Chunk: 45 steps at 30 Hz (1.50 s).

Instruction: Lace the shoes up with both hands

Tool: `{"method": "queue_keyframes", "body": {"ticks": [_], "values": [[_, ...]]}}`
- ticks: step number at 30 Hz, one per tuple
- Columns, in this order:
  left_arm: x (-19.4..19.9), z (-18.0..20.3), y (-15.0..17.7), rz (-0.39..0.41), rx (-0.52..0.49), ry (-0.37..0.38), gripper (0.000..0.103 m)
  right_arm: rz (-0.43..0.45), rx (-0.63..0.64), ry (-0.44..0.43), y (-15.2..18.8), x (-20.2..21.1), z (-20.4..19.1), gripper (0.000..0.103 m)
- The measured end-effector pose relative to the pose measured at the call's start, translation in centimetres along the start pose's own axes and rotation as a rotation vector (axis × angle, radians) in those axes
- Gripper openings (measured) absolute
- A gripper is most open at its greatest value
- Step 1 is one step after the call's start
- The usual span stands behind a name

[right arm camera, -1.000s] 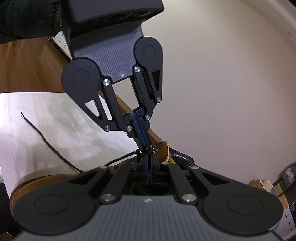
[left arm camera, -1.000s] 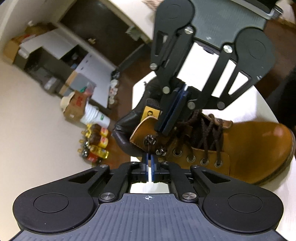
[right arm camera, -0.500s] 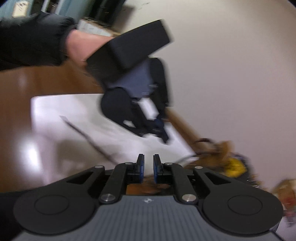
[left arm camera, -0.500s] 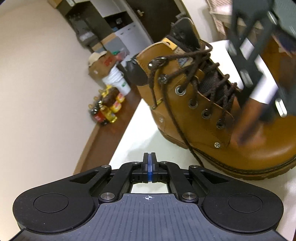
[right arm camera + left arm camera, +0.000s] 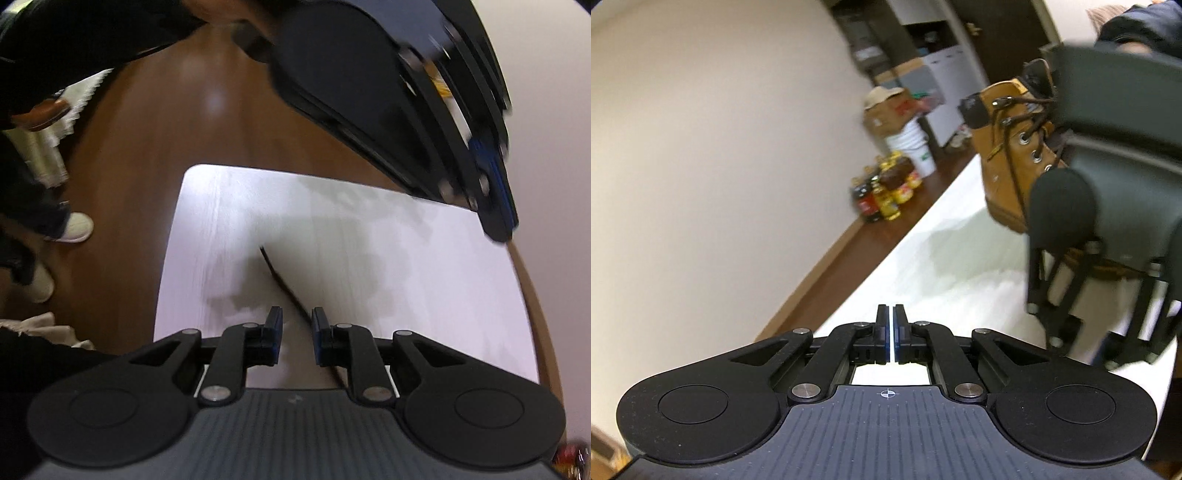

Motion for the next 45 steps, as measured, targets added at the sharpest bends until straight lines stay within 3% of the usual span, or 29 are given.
{"method": "queue_keyframes", "body": {"ticks": [1,6,8,12,16,20,22,25,28,32,40,41,42,45], "values": [[0.7,-0.3,0.5,0.001,0.017,-0.009,0.004,-0.007,0.002,-0.013,-0.3,1.2,-1.4,0.018],[2.8,-0.9,2.0,0.011,0.098,-0.038,0.005,-0.038,-0.019,-0.120,-0.6,0.0,-0.2,0.017],[3.7,-1.2,2.4,0.017,0.147,-0.057,0.005,-0.040,-0.078,-0.150,-0.5,0.1,0.2,0.006],[6.1,-2.0,2.4,0.055,0.306,-0.101,0.005,0.007,-0.219,-0.070,0.0,1.7,1.0,0.002],[8.4,-1.0,0.5,0.133,0.457,-0.100,0.008,0.313,-0.548,-0.003,1.8,8.1,2.4,0.002],[8.6,3.1,-4.4,0.192,0.407,-0.053,0.010,0.680,-0.848,0.025,6.3,15.7,1.9,0.002],[8.3,5.3,-6.7,0.220,0.376,-0.024,0.011,0.898,-1.008,0.029,10.1,19.6,0.8,0.002],[7.9,8.5,-10.2,0.262,0.329,0.020,0.013,1.076,-1.139,0.066,14.3,22.6,-0.7,0.002],[8.2,11.5,-13.3,0.312,0.301,0.071,0.016,1.178,-1.222,0.096,18.1,25.3,-1.9,0.002],[7.7,14.3,-15.8,0.326,0.270,0.108,0.018,1.232,-1.289,0.080,21.0,26.4,-2.7,0.002],[4.6,17.2,-17.2,0.277,0.167,0.032,0.020,1.290,-1.325,0.035,24.4,27.3,-3.7,0.002],[4.2,17.3,-17.2,0.274,0.175,0.036,0.019,1.293,-1.330,0.031,24.8,27.3,-3.6,0.002],[3.9,17.3,-17.3,0.271,0.184,0.039,0.004,1.298,-1.335,0.025,24.8,27.1,-3.7,0.002],[3.4,16.9,-17.0,0.255,0.191,0.025,0.003,1.300,-1.347,0.003,24.6,26.2,-3.7,0.004]]}}
Point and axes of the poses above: each gripper's, at about its wrist camera, not at the fingertips, and x roughly against the way its jaws point, z to its right, y to its underside, the point moved 9 cm from there along -x, roughly the way its jaws point, and after that the axes turned 4 degrees about -y, right-handed, at the moved point
